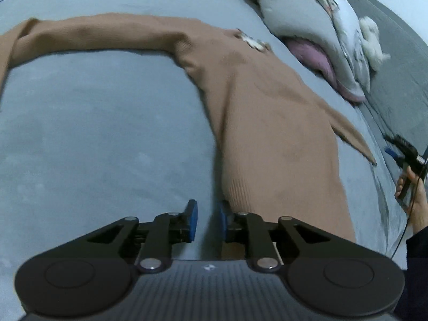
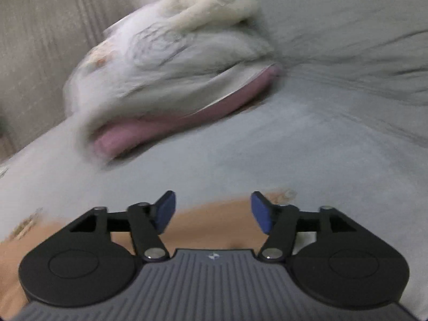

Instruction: Fold clothes

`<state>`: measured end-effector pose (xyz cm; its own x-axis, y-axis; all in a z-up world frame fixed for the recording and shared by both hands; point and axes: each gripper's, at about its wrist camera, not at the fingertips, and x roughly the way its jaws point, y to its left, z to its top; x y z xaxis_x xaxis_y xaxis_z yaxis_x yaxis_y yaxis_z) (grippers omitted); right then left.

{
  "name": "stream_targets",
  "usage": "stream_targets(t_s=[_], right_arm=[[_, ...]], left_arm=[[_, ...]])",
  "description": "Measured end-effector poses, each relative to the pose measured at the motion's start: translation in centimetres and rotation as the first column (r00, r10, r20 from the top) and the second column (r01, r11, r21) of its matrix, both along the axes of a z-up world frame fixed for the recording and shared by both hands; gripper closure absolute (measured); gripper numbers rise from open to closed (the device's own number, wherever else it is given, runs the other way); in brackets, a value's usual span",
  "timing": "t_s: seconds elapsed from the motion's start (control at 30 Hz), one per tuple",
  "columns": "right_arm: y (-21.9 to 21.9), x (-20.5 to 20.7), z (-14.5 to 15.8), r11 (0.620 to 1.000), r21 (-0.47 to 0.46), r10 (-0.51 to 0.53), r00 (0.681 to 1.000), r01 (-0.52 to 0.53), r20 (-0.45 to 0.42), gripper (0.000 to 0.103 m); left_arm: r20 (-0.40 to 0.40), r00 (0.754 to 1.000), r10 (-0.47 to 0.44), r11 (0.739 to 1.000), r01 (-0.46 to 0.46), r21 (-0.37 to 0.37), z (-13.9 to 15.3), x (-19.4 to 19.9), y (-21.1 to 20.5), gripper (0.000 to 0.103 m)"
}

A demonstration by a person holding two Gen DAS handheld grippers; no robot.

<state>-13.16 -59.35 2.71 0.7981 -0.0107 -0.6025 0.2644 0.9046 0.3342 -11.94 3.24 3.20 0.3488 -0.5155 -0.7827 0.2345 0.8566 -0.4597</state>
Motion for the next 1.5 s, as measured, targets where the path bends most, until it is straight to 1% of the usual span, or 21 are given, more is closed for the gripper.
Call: stream_targets(t_s=[0.03, 0.07, 0.13, 0.17, 0.23, 0.33, 0.37, 0.5, 0.67, 0.73, 0.8, 0.87, 1.0, 1.13, 1.23, 1.27, 1.33, 1.37, 1.4, 1.47, 1.5], right_arm=[[2.6, -0.6, -0.5, 0.985, 0.037, 0.168, 0.986, -0.167, -0.024, 0.037], [5.2, -1.4, -0.9, 0.947, 0.050, 0.318, 0.947, -0.316, -0.037, 0.037], [9.6, -3.1, -1.8, 0.850, 0.055, 0.527, 0.848, -0.524, -0.064, 0.037], [11.5, -4.0, -2.5, 0.805, 0.068, 0.593, 0.799, -0.589, -0.093, 0.037], [14.3, -5.7, -3.6, 0.740, 0.098, 0.673, 0.728, -0.666, -0.133, 0.037], [16.7, -8.0, -4.8, 0.662, 0.134, 0.749, 0.649, -0.737, -0.133, 0.035], [16.9, -8.4, -4.9, 0.651, 0.142, 0.759, 0.640, -0.746, -0.121, 0.034], [16.9, -8.8, -5.1, 0.657, 0.244, 0.743, 0.667, -0.714, -0.047, 0.033], [20.0, -9.1, -5.8, 0.681, 0.208, 0.721, 0.692, -0.702, -0.027, 0.034], [20.7, -9.2, -6.2, 0.669, 0.259, 0.718, 0.695, -0.697, 0.017, 0.050], [20.9, -9.3, -6.8, 0.665, 0.306, 0.705, 0.708, -0.682, 0.046, 0.051], [21.3, -9.4, -7.4, 0.672, 0.328, 0.684, 0.726, -0.664, 0.066, 0.051], [20.7, -9.4, -8.4, 0.678, 0.429, 0.618, 0.778, -0.597, 0.107, 0.053], [19.6, -9.7, -9.9, 0.647, 0.591, 0.499, 0.854, -0.481, 0.148, 0.053], [19.6, -10.1, -10.1, 0.648, 0.626, 0.435, 0.886, -0.434, 0.163, 0.047], [19.8, -10.3, -10.1, 0.654, 0.626, 0.416, 0.893, -0.425, 0.171, 0.045], [20.4, -10.5, -9.8, 0.672, 0.608, 0.403, 0.897, -0.423, 0.179, 0.041], [20.7, -10.4, -9.6, 0.681, 0.597, 0.407, 0.897, -0.423, 0.172, 0.041], [20.9, -10.3, -9.5, 0.689, 0.588, 0.415, 0.896, -0.424, 0.160, 0.043], [21.8, -9.8, -8.5, 0.724, 0.515, 0.469, 0.875, -0.459, 0.122, 0.055], [22.4, -9.7, -8.0, 0.747, 0.463, 0.490, 0.866, -0.476, 0.099, 0.076]], left_arm=[[-0.005, 1.000, -0.004, 1.000, 0.004, -0.018, -0.2, -0.1, 0.1, 0.077], [-0.010, 1.000, -0.010, 0.999, 0.009, -0.044, -0.4, -0.2, 0.2, 0.070], [-0.009, 1.000, -0.026, 0.996, 0.025, -0.091, -0.9, -0.5, 0.6, 0.066], [-0.003, 1.000, -0.026, 0.995, 0.025, -0.099, -1.1, -0.6, 0.6, 0.066], [0.004, 1.000, -0.020, 0.994, 0.021, -0.108, -1.4, -0.9, 0.5, 0.066], [0.027, 1.000, -0.001, 0.996, 0.004, -0.088, -1.3, -1.5, -0.3, 0.057], [0.043, 0.999, -0.005, 0.997, 0.008, -0.077, -1.1, -1.8, -0.8, 0.051], [0.086, 0.995, -0.044, 0.995, 0.051, -0.085, -0.8, -3.0, -3.4, 0.049], [0.096, 0.995, -0.033, 0.993, 0.043, -0.107, -1.1, -3.6, -5.2, 0.046], [0.065, 0.998, -0.017, 0.985, 0.028, -0.172, -1.1, -3.5, -4.8, 0.047], [0.007, 1.000, -0.002, 0.959, 0.003, -0.284, -1.5, -3.4, -4.1, 0.047], [-0.029, 1.000, -0.002, 0.943, -0.008, -0.332, -2.0, -3.6, -3.9, 0.046], [-0.005, 1.000, -0.020, 0.957, 0.017, -0.289, -2.4, -4.6, -5.2, 0.046], [-0.018, 1.000, -0.011, 0.948, 0.005, -0.319, -2.2, -4.3, -6.2, 0.044], [-0.015, 1.000, -0.004, 0.952, -0.001, -0.306, -1.9, -4.3, -6.9, 0.045], [-0.009, 1.000, -0.002, 0.956, -0.001, -0.294, -1.8, -4.3, -7.1, 0.050], [0.009, 1.000, -0.003, 0.964, 0.005, -0.267, -1.6, -4.5, -7.6, 0.066], [0.020, 1.000, -0.004, 0.970, 0.008, -0.244, -1.6, -4.5, -7.8, 0.077], [0.024, 1.000, 0.001, 0.975, 0.005, -0.224, -1.6, -4.5, -8.0, 0.084], [0.030, 0.999, 0.015, 0.975, -0.008, -0.220, -1.5, -4.8, -7.8, 0.087], [0.038, 0.999, 0.022, 0.976, -0.013, -0.219, -1.2, -5.1, -7.6, 0.087]])
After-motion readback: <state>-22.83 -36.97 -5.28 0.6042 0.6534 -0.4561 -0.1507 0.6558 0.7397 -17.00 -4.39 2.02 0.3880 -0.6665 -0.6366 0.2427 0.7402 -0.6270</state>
